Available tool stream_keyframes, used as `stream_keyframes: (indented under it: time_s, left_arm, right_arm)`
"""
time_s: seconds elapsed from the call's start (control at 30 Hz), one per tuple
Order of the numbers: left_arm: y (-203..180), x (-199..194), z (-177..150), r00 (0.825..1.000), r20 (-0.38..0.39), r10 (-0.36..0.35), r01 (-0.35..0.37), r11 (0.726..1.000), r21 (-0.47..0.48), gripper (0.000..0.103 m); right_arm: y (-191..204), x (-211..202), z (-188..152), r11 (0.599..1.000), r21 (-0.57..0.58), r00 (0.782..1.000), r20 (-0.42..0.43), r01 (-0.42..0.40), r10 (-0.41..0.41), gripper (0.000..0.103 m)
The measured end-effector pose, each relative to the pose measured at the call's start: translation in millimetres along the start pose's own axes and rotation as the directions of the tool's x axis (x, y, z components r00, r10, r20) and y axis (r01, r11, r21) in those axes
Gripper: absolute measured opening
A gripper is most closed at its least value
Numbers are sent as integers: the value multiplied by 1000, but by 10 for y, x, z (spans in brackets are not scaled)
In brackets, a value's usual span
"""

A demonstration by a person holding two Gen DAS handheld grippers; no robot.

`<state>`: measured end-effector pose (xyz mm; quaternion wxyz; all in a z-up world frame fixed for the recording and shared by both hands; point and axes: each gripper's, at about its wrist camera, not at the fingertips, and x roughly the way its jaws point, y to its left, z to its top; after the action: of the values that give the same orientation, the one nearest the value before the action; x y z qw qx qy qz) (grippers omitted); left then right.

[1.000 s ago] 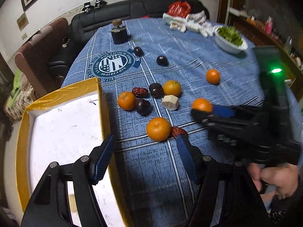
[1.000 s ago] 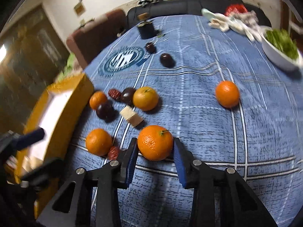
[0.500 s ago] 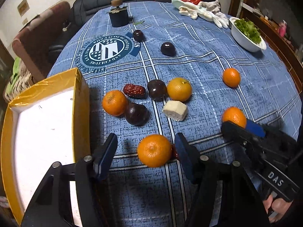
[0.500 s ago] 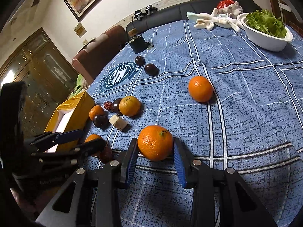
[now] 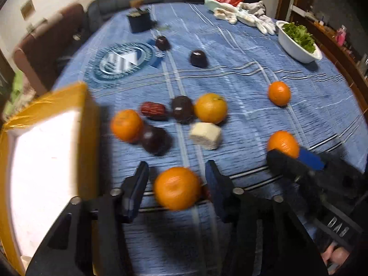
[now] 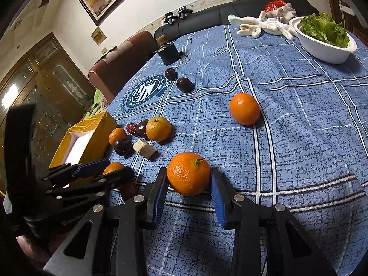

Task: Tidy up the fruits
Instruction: 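Carry both mandarin oranges into the tray and open both grippers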

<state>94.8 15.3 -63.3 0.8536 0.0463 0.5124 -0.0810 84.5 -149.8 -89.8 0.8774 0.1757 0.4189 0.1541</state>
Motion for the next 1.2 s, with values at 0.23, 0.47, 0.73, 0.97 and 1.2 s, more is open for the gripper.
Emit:
stream_keyframes:
  time_s: [0.23,0.47,0.73,0.97,1.2]
  left_arm:
    - [116,-50,-74,1000,3,-24,24,997,-70,34]
    - [57,-332,-225,992,66,-109,114,990,-83,33]
    - [333,-966,-504,974,205,-95,113,990,-80,33]
    - [1066,-1258,-867,956,263,128,-84,981,-174,34]
    - [1722,-1165,-1198,942,194,275,-213,933,-290,34]
  right_arm:
    - [-16,-14,1,1000,8,1000,5,-4,4,36]
    - [69,-84,-14,1000,-5,1000,29,0,0,36]
    - [445,-233,-40,998,-64,998,58,-25,29,36]
    - [1224,-277,-105,969,-211,989,45,-131,144,36]
    - [1953,-70,-321,921,-334,979,-33,-200,200,36]
